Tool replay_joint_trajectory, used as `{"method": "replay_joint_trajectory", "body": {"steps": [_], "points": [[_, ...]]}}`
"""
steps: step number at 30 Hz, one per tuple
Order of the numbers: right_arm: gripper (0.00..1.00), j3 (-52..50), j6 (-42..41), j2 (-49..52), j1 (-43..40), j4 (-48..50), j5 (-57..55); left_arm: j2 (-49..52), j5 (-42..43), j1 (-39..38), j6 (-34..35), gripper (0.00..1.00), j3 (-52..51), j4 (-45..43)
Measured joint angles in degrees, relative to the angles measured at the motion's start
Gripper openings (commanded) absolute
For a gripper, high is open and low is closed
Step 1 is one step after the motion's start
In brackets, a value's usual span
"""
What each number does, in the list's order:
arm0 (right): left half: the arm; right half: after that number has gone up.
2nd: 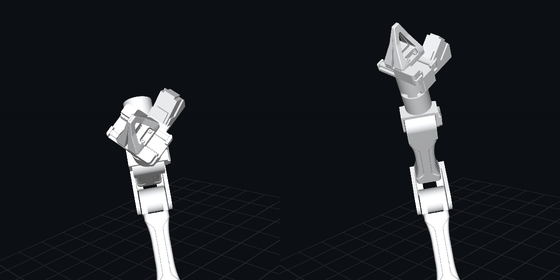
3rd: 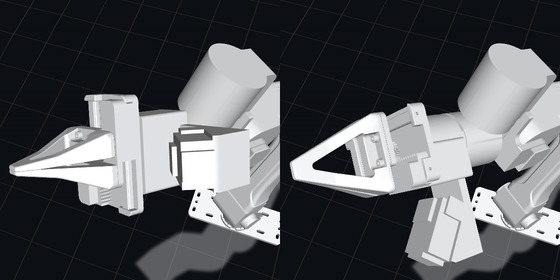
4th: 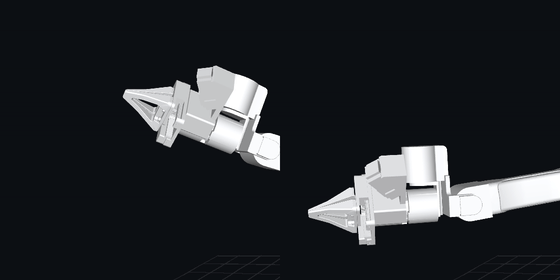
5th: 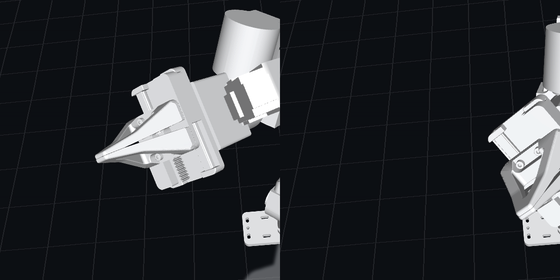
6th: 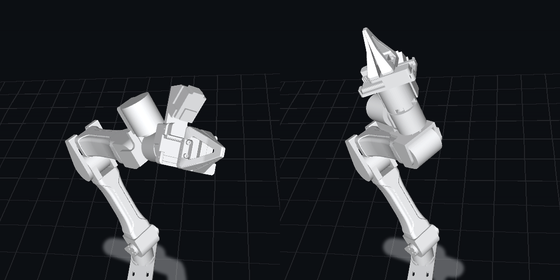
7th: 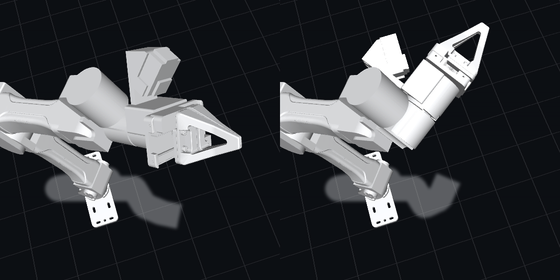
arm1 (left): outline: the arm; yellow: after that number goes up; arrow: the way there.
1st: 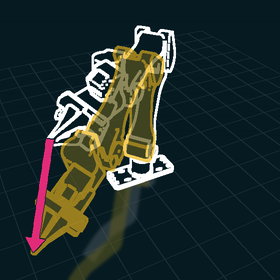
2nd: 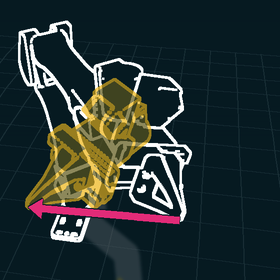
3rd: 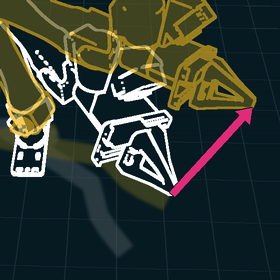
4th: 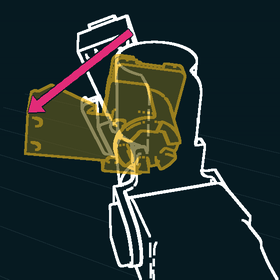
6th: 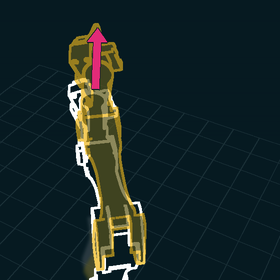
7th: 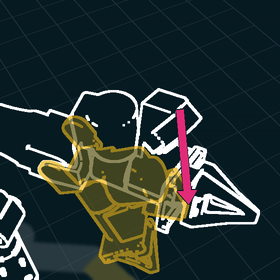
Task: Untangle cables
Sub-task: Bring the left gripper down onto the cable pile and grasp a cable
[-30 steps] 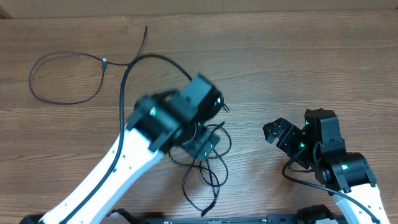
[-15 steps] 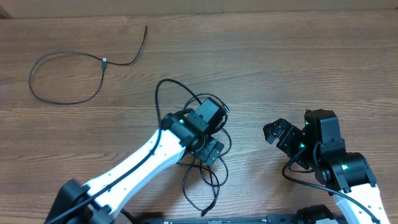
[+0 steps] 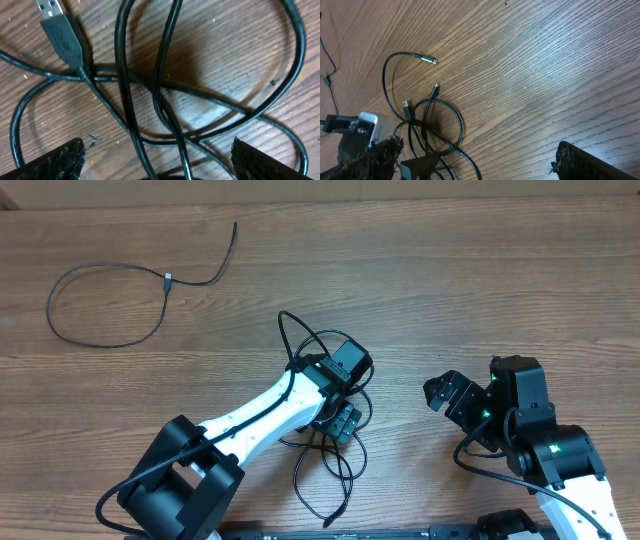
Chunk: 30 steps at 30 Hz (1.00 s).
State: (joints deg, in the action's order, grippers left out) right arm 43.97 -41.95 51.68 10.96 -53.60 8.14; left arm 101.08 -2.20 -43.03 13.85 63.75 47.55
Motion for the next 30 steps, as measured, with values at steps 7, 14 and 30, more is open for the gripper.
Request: {"method": "replay_joint_trajectory", "body": {"steps": [7,14,30], "points": [[1.00,0.0,0.0,0.0,0.0,0.0,0.0,0.0,0.0,0.5,1.0,0.51,0.0,-0.9],[1.00,0.0,0.0,0.0,0.0,0.0,0.0,0.0,0.0,2.7,1.2,0.63,0.0,-1.1],[1.00,0.0,0.0,0.0,0.0,0.0,0.0,0.0,0.5,3.3,1.2,0.26,-0.5,-1.5]]}}
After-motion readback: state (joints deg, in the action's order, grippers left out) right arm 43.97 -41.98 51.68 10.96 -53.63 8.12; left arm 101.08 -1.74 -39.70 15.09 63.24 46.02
